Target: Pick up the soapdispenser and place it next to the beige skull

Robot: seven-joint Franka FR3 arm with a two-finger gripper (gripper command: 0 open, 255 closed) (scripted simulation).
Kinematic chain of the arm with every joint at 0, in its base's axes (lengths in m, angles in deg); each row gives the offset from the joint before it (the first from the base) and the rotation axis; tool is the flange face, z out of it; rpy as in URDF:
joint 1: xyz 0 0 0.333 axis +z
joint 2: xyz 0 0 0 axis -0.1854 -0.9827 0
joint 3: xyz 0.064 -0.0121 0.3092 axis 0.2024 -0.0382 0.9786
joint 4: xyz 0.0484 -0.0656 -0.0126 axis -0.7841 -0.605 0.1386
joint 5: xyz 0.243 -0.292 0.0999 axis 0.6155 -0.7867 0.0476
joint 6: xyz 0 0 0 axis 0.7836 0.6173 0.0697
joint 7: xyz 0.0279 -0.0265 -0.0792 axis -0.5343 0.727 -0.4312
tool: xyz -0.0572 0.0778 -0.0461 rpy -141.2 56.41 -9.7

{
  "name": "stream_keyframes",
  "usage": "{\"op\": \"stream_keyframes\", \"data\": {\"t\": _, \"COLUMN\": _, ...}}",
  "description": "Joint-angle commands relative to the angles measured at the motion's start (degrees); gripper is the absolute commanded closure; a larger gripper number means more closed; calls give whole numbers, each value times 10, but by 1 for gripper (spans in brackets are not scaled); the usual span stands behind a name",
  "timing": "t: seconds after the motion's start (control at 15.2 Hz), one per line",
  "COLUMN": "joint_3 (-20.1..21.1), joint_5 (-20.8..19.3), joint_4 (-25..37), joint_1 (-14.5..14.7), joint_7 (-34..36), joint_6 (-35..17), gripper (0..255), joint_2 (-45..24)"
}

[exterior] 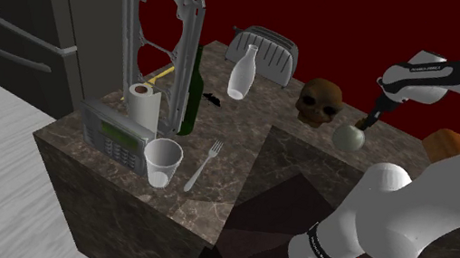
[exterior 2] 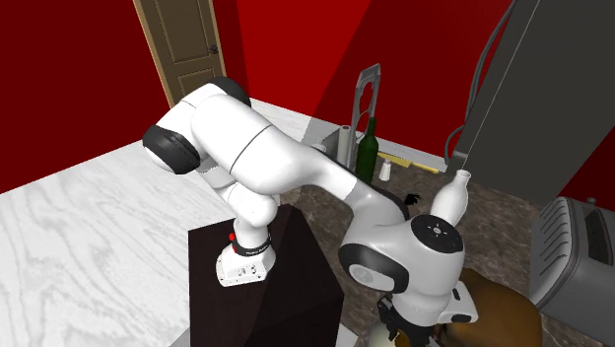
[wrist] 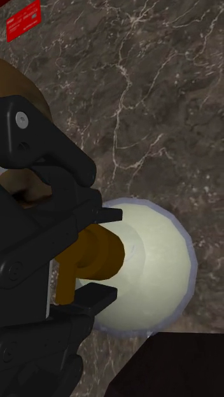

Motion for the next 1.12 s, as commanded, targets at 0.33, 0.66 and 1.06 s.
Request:
{"op": "stream_keyframes", "data": {"t": 0.33, "joint_3": -2, "joint_5": 0, "joint_4": 0, "joint_1": 1, "joint_7": 0, "joint_6": -1, "gripper": 0, "joint_2": 0}}
{"op": "stream_keyframes", "data": {"t": 0.66, "joint_3": -2, "joint_5": 0, "joint_4": 0, "joint_1": 2, "joint_7": 0, "joint_6": -1, "gripper": 0, "joint_2": 0}}
{"op": "stream_keyframes", "data": {"t": 1.06, "joint_3": 104, "joint_5": -7, "joint_4": 32, "joint_1": -78, "joint_7": 8, "joint_6": 76, "gripper": 0, "joint_2": 31}}
